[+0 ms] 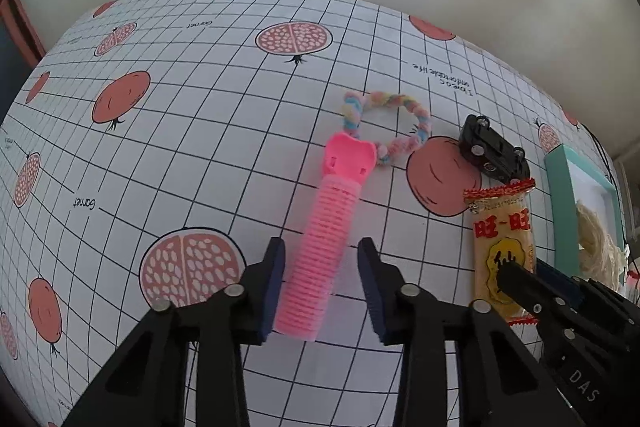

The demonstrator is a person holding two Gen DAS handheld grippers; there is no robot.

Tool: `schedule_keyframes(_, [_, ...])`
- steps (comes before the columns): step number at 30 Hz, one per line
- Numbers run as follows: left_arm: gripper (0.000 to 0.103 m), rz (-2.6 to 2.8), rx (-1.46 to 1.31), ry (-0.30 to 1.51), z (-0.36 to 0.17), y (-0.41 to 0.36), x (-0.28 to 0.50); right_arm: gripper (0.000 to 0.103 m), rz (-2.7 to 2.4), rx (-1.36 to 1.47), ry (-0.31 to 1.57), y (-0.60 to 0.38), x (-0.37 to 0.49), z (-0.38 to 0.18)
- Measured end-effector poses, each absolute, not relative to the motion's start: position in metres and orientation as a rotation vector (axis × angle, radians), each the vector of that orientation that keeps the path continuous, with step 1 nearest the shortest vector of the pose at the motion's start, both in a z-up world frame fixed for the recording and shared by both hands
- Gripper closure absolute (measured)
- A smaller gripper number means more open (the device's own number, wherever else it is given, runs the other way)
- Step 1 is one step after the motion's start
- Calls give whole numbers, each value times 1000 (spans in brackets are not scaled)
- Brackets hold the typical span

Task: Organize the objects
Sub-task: 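Align and close the left gripper on the pink hair roller while the right holds the packet, then carry the pink roller and snack packet with both grippers over the tray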

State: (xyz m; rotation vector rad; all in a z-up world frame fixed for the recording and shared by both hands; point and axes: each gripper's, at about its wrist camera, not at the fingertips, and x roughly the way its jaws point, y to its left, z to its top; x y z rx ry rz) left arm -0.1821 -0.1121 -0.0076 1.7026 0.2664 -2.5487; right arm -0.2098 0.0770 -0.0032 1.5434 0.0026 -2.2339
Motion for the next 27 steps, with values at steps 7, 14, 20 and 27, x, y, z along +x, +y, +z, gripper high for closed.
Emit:
schedule_keyframes(7, [76,-2550,1701,257,-7,-114,-182,74,-2238,1526,19,74,-207,0])
schedule_keyframes(14, [77,-2560,1674,233,7,-111,-174,74,-2239,1506,38,71,-205,7])
schedule_keyframes(20, [77,-2591,1629,224,25,-110,-171,75,-2246,1470,40,72,-202,19])
schedule_keyframes(27, [77,-2619,1571,247,44,-109,-165,75,-2266,1421,32,80,-200,37])
